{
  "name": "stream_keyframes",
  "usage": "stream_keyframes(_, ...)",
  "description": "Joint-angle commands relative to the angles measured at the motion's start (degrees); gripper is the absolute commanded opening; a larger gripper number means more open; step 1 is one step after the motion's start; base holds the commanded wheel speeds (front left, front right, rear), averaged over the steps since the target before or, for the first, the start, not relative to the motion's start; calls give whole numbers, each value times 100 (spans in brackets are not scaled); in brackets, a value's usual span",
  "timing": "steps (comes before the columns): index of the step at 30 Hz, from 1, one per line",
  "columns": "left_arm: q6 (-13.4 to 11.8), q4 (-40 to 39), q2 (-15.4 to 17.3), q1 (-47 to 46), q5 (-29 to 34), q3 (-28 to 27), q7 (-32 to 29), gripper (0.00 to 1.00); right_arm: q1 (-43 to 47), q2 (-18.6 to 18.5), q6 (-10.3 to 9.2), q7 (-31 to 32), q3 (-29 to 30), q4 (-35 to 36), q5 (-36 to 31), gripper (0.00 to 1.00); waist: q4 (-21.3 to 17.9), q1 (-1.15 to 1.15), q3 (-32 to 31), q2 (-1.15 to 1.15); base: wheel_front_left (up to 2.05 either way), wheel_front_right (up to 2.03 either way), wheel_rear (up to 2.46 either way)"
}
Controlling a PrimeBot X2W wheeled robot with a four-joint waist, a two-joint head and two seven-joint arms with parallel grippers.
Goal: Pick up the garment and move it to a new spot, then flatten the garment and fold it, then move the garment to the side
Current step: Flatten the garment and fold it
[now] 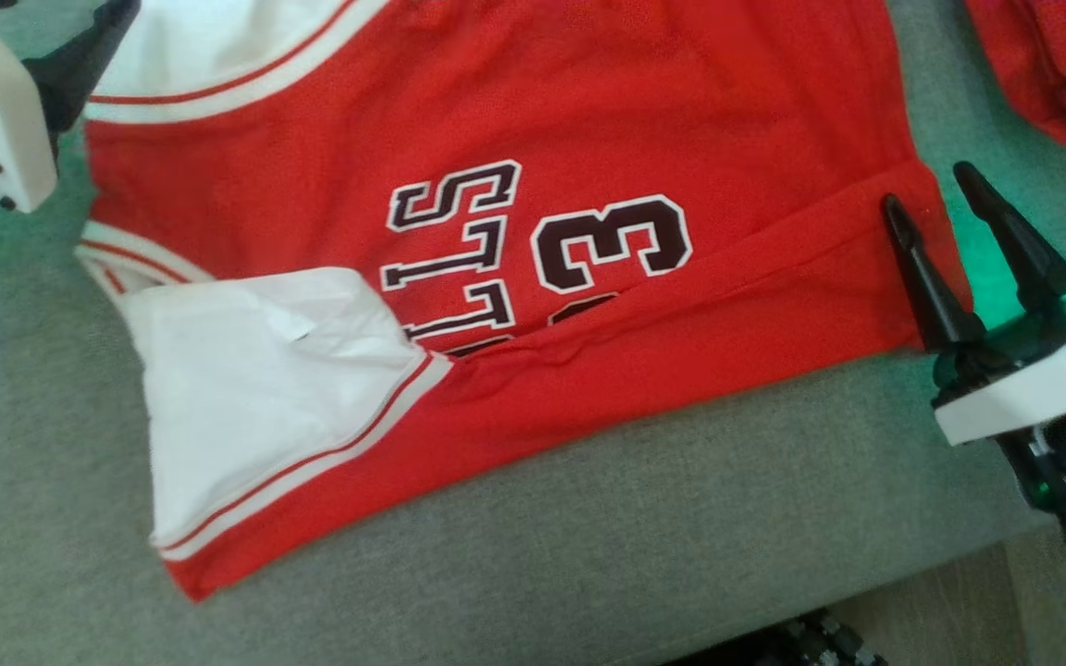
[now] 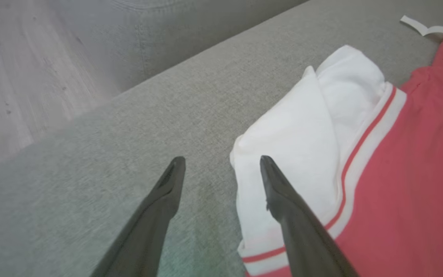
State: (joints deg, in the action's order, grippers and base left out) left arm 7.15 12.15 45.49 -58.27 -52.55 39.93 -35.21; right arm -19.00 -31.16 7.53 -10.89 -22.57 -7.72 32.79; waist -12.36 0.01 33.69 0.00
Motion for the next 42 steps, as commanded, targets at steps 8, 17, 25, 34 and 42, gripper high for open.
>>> stream_keyframes(8,33,14,470,-487,-35,60,-310,100,-231,26,-4,-244,-322,-139,99,100,-360,-1,309,0,0,0,0)
stream_keyframes(17,33,37,463,-298,-678,105,-431,0,-316,45,-4,-364,-394,-394,206,100,-447,-1,264,0,0,0,0)
stream_keyframes(25,34,-887,565,-196,-678,191,700,0,-300,9,-4,-399,-354,-487,242,100,-247,-1,23,0,0,0,0)
stream_keyframes(34,34,-2319,867,367,81,1018,1936,0,-129,-55,-4,-408,-294,-560,300,100,5,-1,-312,0,0,0,0)
stream_keyframes(42,-267,-2649,665,1156,680,1523,2494,100,-50,-33,-4,-409,-229,-513,301,100,105,-1,-345,0,0,0,0)
